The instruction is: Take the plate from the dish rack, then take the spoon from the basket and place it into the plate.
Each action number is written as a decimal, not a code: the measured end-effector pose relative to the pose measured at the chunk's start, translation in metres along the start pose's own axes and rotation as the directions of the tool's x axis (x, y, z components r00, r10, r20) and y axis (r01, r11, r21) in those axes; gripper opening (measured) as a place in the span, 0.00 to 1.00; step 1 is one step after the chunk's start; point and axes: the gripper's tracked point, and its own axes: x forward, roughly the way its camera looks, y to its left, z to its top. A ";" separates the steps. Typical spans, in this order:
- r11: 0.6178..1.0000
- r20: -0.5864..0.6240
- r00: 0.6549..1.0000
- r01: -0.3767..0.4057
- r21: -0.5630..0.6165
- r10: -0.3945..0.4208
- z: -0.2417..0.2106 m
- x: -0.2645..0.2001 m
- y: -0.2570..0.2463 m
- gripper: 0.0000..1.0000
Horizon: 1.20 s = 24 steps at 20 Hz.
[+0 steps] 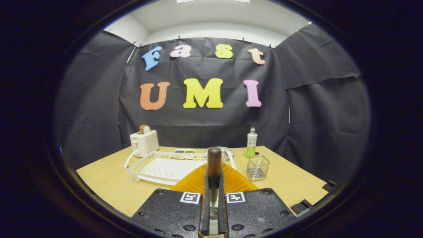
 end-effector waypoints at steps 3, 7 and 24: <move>1.000 -0.029 1.000 -0.003 0.009 0.003 -0.022 0.009 0.002 0.16; 1.000 -0.036 0.999 0.011 -0.029 -0.012 -0.042 0.013 0.001 0.18; 0.996 0.167 0.982 0.092 -0.022 -0.087 0.012 -0.045 -0.038 0.46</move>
